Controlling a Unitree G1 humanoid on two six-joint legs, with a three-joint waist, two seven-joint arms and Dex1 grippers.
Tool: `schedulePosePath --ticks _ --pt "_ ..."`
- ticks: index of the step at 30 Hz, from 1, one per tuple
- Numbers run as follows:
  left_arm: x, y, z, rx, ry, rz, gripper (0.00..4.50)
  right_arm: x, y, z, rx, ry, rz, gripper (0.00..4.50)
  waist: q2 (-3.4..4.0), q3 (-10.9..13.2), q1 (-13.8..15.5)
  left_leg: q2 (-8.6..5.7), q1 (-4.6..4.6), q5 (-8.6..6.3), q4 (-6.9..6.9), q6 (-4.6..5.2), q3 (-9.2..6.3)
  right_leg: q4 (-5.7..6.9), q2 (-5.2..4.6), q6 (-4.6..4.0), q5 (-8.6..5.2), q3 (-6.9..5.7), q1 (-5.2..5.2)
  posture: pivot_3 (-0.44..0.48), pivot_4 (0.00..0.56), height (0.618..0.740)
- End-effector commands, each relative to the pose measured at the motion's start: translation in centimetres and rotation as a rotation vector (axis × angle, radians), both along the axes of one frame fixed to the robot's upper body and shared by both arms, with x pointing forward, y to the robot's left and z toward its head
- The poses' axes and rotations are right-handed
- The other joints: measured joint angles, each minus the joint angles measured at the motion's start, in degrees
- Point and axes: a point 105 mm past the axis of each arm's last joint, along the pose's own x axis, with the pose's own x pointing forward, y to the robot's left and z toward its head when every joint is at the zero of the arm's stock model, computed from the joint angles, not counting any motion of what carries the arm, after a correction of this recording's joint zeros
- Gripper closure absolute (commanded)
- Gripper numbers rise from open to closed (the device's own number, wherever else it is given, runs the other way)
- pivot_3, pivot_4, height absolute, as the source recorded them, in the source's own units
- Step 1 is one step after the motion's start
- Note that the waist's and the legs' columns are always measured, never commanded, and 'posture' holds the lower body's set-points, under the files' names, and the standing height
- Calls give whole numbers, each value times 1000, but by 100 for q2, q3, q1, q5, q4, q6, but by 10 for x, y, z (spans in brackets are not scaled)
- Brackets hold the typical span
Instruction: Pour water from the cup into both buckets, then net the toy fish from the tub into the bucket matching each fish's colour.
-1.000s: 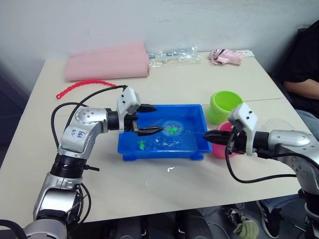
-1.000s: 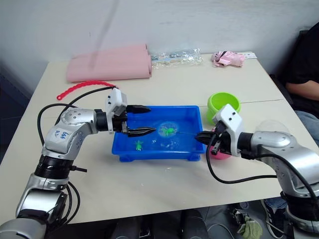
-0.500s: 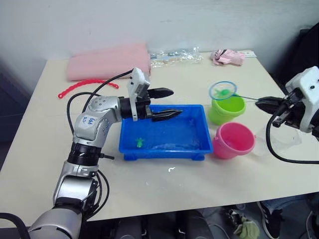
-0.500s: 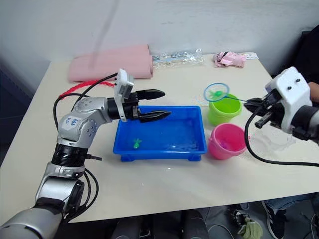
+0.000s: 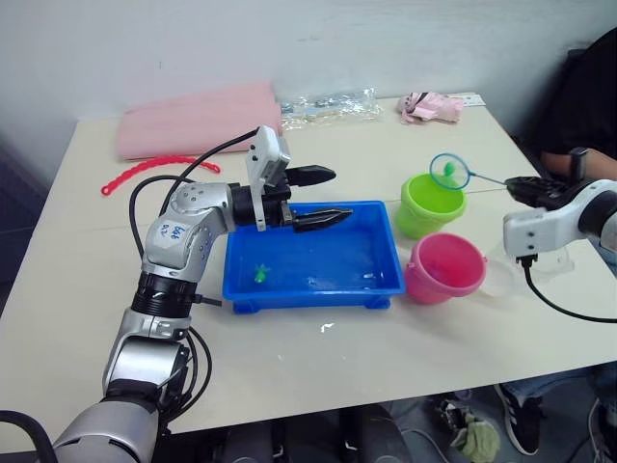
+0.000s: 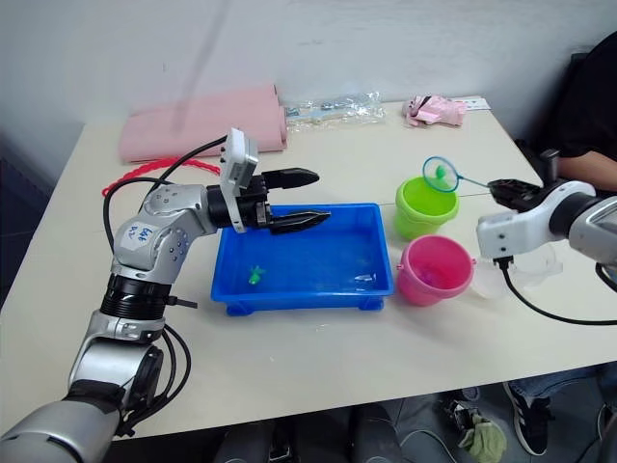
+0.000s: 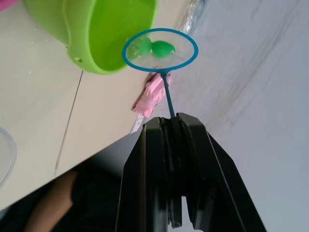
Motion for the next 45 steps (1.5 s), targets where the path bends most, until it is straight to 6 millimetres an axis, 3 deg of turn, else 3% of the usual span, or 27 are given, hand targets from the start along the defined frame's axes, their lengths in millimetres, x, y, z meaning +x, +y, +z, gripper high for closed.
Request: schedulePosePath --ticks 1,5,6,7,10,13,16,20,25,29,33,37,42,45 --pt "-2 5 10 12 -49 4 100 -4 0 25 -85 -78 60 4500 1 0 -28 0 0 0 0 0 0 8 0 0 0 1 -1 0 150 738" --pt "-2 9 7 31 -49 14 100 -5 -10 29 -81 -68 39 4500 1 0 -35 2 1 0 1 0 1 12 2 -1 0 3 -1 0 150 738" --pt "-1 10 6 39 -48 18 100 -3 -11 31 -5 -65 22 4500 1 0 -29 2 1 0 2 0 1 13 2 -1 0 3 -1 0 150 738" --pt "-1 12 4 48 -48 22 100 -2 -12 34 77 -61 8 4500 1 0 -24 1 1 0 3 0 1 13 1 -1 0 3 0 0 150 738" --pt "-4 27 -8 118 -37 37 100 3 -3 40 603 55 -45 4500 -1 0 -57 2 3 0 5 1 -5 10 10 -1 0 -1 9 0 150 738" --pt "-10 56 -21 202 -3 72 100 -2 32 35 965 298 10 4500 0 1 -53 -3 10 1 2 -1 -11 18 21 -3 1 -2 14 0 150 738" --pt "-23 91 -34 302 49 106 100 -14 75 20 1124 577 73 4500 2 1 -69 4 9 1 3 -1 -15 21 24 -7 -1 -4 13 0 150 738" --pt "-44 133 -49 446 108 161 100 -33 126 0 1192 873 102 4500 2 2 -12 13 1 -4 3 -2 -22 23 7 -16 -6 -10 5 0 150 738" --pt "-60 165 -56 527 152 255 100 -34 162 -30 1135 999 94 4500 0 2 24 -6 -5 -9 8 5 -26 12 -18 -16 -6 -15 2 0 150 738" --pt "-67 169 -60 554 153 273 100 -26 171 -52 997 952 77 4500 -3 0 60 -7 -6 -12 10 6 -21 11 -20 -15 -5 -14 0 0 150 738" --pt "-69 170 -58 521 153 315 100 -3 185 -73 926 833 82 4500 -6 -2 -11 -1 -12 -14 7 0 2 35 -8 -16 -5 -10 -19 0 150 738" --pt "-72 173 -58 520 159 344 100 5 200 -94 909 862 77 4500 -6 -2 -47 -1 -17 -12 0 -8 20 50 -3 -24 -10 -1 -43 0 150 738" --pt "-71 177 -55 514 152 370 100 15 219 -99 923 864 101 4500 -6 -2 -65 -1 -18 -11 -1 -13 31 54 8 -27 -12 5 -53 0 150 738" --pt "-69 178 -53 508 150 377 100 11 237 -96 979 927 137 4500 -6 -2 -64 2 -17 -11 -2 -15 31 56 8 -29 -13 6 -54 0 150 738"
